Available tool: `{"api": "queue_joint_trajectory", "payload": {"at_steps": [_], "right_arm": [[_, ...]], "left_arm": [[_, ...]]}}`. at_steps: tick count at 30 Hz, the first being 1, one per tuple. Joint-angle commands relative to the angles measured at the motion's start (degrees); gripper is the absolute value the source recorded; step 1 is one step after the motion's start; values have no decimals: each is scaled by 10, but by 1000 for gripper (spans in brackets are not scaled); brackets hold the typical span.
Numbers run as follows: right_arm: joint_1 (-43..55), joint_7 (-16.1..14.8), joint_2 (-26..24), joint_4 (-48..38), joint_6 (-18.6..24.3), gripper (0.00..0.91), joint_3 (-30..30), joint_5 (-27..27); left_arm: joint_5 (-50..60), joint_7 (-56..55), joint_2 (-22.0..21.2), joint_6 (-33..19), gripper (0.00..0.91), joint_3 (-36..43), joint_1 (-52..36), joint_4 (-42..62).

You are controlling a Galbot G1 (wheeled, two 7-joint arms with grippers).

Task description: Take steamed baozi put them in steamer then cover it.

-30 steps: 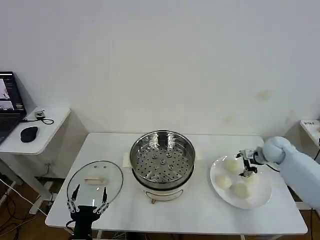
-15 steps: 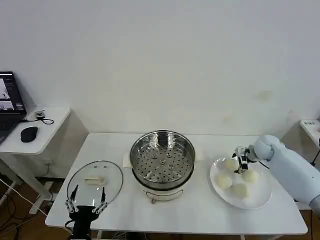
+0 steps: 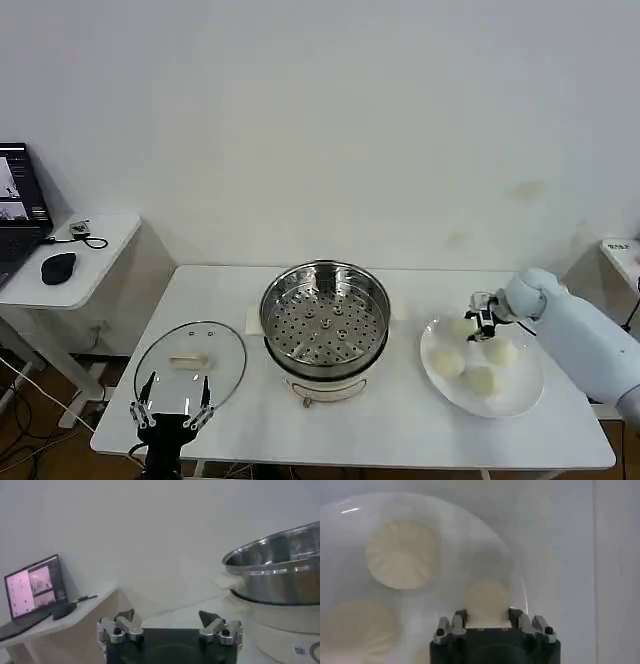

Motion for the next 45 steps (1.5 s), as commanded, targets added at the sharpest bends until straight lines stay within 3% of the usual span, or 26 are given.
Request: {"api": "queue_joint_trajectory", "payload": {"at_steps": [1, 5, 10, 17, 24, 31, 39, 45], "right_arm": [[66, -14, -86, 111, -1, 574, -55, 57], [152, -9, -123, 169, 9, 574, -103, 116], [274, 5, -113, 213, 10, 574, -189, 184], [400, 36, -53, 293, 23, 574, -301, 258], [440, 60, 36, 288, 72, 574, -372, 292], [424, 65, 100, 235, 133, 574, -398, 249], [397, 79, 186, 125, 223, 574, -428, 183], [385, 90, 219, 75, 281, 574, -440, 125]], "left_arm": [[0, 0, 0, 0, 907, 0, 0, 1], [-2, 0, 4, 0, 907, -3, 2, -1], [-9, 0, 6, 1, 907, -7, 1, 0], [-98, 21, 7, 32, 907, -16, -3, -17], [-245, 38, 12, 70, 907, -27, -1, -19], [-341, 73, 30, 75, 907, -34, -3, -44], [-322, 71, 40, 77, 907, -47, -6, -37], [-313, 69, 39, 78, 907, -49, -12, -31]]}}
